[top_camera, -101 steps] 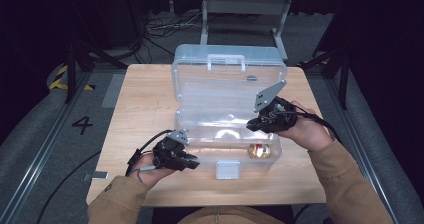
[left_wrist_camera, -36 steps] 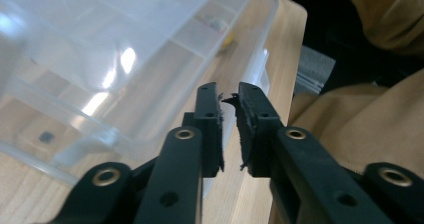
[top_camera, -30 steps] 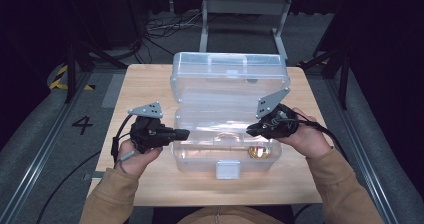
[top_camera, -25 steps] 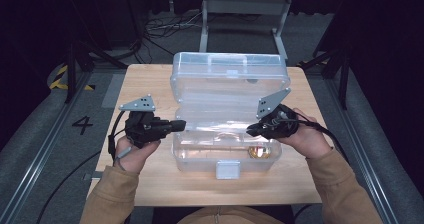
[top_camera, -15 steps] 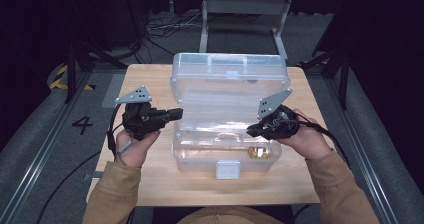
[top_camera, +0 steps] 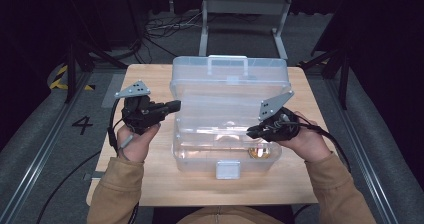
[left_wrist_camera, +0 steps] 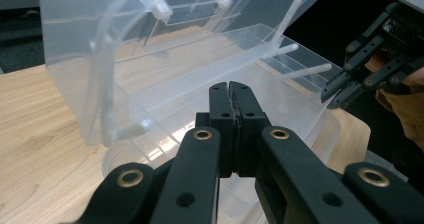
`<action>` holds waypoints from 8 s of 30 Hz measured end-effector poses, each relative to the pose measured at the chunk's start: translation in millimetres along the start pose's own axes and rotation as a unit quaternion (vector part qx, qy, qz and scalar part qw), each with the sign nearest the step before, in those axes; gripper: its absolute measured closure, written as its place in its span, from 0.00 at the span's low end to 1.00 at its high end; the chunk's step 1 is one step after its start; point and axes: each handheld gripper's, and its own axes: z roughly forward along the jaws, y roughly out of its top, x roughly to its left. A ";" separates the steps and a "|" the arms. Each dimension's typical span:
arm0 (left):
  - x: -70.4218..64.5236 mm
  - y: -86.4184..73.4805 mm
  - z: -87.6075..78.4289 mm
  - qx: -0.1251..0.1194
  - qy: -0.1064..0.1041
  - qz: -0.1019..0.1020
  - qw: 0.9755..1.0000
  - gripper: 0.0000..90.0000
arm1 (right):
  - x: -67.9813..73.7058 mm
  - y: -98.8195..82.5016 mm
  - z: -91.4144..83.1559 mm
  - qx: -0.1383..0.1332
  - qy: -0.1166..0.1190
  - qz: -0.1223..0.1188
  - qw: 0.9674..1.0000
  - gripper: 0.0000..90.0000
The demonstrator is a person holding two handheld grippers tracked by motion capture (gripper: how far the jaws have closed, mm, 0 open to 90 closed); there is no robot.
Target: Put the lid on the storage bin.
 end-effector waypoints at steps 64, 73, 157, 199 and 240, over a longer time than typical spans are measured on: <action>-3.7 -9.5 -11.6 0.080 -0.010 0.024 0.996 0.99 | -28.3 -89.8 -60.2 -0.172 -0.039 0.154 0.972 0.99; -5.0 -13.1 -10.7 0.105 -0.015 0.033 0.994 0.99 | -33.0 -93.9 -60.2 -0.161 -0.023 0.166 0.973 0.99; 33.4 -29.3 -27.1 0.162 0.023 -0.023 0.986 0.94 | -23.6 -88.9 -41.0 0.027 0.024 0.139 0.990 0.99; 38.6 -33.3 -23.9 0.175 0.019 -0.035 0.984 0.94 | -21.4 -91.6 -18.0 0.101 0.060 0.115 0.986 0.99; 43.3 -35.9 -22.1 0.174 0.018 -0.042 0.984 0.92 | -24.8 -101.6 -21.9 0.112 0.080 0.130 0.982 0.92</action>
